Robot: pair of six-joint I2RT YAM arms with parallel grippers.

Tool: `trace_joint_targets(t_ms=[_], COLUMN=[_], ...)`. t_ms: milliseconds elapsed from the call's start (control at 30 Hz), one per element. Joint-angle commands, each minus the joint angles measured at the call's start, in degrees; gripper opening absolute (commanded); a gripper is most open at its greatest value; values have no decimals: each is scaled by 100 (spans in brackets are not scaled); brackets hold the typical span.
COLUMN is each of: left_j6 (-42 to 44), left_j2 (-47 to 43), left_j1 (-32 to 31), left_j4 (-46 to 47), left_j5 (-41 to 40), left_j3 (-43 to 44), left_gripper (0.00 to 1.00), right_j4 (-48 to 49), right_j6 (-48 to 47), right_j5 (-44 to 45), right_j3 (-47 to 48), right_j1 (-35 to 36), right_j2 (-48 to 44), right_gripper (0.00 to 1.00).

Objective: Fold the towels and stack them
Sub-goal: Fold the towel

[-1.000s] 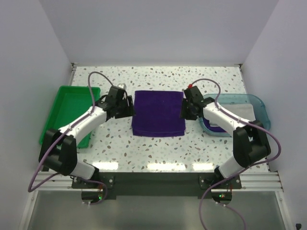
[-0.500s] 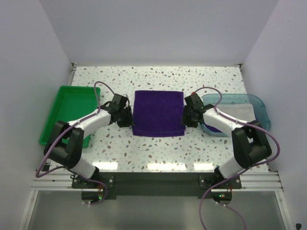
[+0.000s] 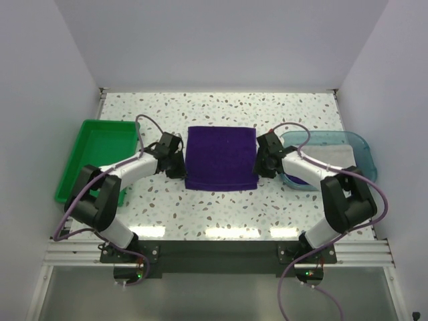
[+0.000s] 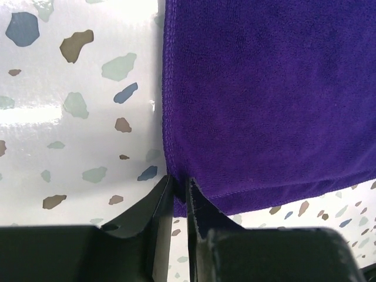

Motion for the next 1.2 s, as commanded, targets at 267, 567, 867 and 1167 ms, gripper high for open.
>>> trace_joint_targets(t_ms=[267,567,867,1167], left_j6=[24,32,24,120], left_j2=[-126,-162,-258,-302], left_j1=[-21,-29,-21,-29], left_j4=[168,124,54,-209], left_j5=[71,89,45,-130], left_j3=[35,96,96,289], left_gripper=[10,10,10,0], right_j4=[160,414,362,-7], right_j6=[362,556,538,337], right_j5=[-49,-305,-305,-199], right_j3=[-232,-435,-356,-49], right_j1=[12,12,12,12], right_j2=[-72,16,-125,-221], right_gripper=[34,31,13,0])
